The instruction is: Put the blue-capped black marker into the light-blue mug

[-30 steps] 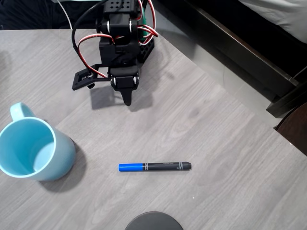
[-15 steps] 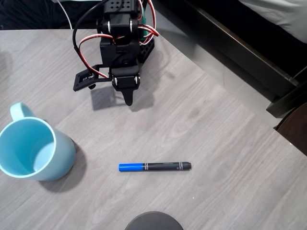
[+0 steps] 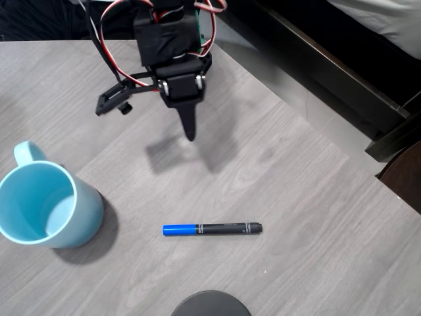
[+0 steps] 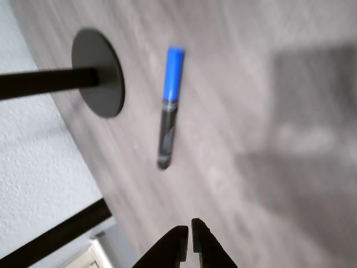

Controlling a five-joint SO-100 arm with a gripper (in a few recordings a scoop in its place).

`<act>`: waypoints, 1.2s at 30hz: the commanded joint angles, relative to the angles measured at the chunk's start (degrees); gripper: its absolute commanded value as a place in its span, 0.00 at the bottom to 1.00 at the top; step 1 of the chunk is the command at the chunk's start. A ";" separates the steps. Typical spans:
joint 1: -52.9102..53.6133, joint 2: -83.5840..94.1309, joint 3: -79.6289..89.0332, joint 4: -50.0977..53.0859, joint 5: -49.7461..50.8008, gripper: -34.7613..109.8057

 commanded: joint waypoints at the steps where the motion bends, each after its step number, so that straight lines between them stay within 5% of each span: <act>1: -4.57 -9.84 -8.00 -2.72 2.72 0.24; 15: -10.55 -50.36 -29.36 -9.67 13.18 0.25; 25: -9.40 -60.91 -30.15 -18.81 17.93 0.39; 36: -1.58 -72.25 -32.26 -24.26 15.29 0.39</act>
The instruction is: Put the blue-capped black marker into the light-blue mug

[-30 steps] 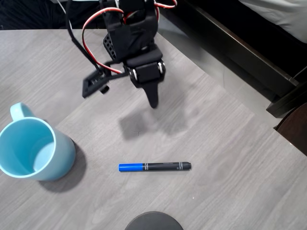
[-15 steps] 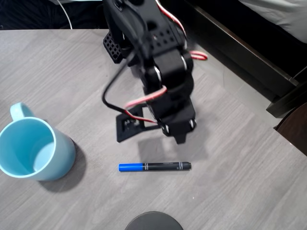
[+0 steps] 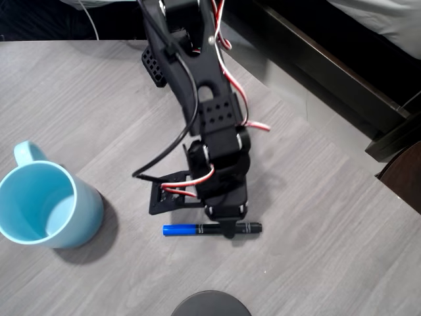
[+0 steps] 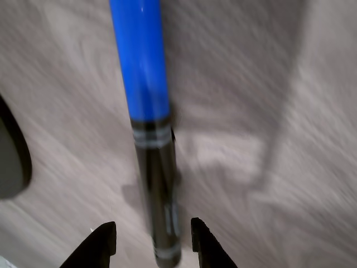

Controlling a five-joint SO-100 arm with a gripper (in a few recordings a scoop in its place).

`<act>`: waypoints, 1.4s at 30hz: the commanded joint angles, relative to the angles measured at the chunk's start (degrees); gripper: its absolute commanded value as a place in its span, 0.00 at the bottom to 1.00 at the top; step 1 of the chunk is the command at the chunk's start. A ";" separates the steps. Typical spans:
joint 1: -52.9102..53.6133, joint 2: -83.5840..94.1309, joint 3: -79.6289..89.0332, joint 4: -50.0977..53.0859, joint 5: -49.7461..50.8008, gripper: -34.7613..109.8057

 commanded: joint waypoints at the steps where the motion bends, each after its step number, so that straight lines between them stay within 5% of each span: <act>1: 1.32 -0.88 -3.16 -0.35 -0.79 0.38; 23: 3.16 -6.50 -4.31 -1.85 -2.29 0.24; 42: 15.03 33.31 -3.96 6.59 10.55 0.24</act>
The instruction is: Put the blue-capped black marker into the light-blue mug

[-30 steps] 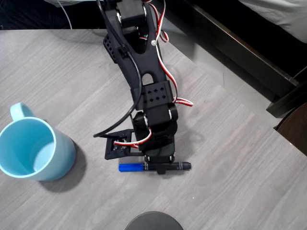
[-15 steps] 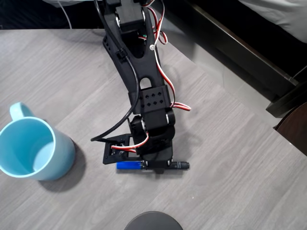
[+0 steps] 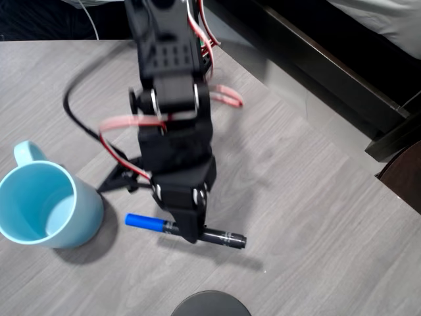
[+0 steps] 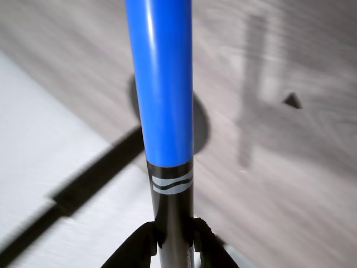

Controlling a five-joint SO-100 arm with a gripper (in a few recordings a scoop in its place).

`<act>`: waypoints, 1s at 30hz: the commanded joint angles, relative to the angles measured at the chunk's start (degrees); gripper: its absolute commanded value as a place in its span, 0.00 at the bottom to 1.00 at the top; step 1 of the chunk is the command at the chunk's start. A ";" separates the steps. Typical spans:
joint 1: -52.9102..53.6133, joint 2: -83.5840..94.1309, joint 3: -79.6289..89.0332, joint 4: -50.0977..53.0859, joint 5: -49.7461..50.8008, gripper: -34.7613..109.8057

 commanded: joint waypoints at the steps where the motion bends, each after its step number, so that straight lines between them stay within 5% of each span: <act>1: 5.10 8.53 -0.62 0.62 3.69 0.24; 14: 27.25 11.25 -0.44 -4.83 18.19 0.24; 30: 30.67 2.90 3.08 -17.84 22.76 0.24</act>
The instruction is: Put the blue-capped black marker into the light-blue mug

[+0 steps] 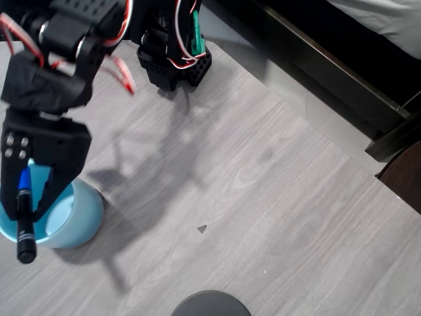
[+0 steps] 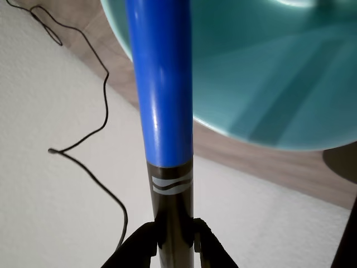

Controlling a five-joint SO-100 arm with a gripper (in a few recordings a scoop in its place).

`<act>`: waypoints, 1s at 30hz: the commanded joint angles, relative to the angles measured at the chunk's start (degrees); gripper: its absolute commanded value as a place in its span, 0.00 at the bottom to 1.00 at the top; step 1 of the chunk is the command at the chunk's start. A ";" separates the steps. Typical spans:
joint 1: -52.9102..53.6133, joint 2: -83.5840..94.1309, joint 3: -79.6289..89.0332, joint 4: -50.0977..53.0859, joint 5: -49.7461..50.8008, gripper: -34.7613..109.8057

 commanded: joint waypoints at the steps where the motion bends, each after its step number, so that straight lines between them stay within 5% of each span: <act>1: -0.97 -1.23 -0.26 -2.72 0.35 0.24; 30: -4.66 0.79 3.25 -3.96 -3.69 0.42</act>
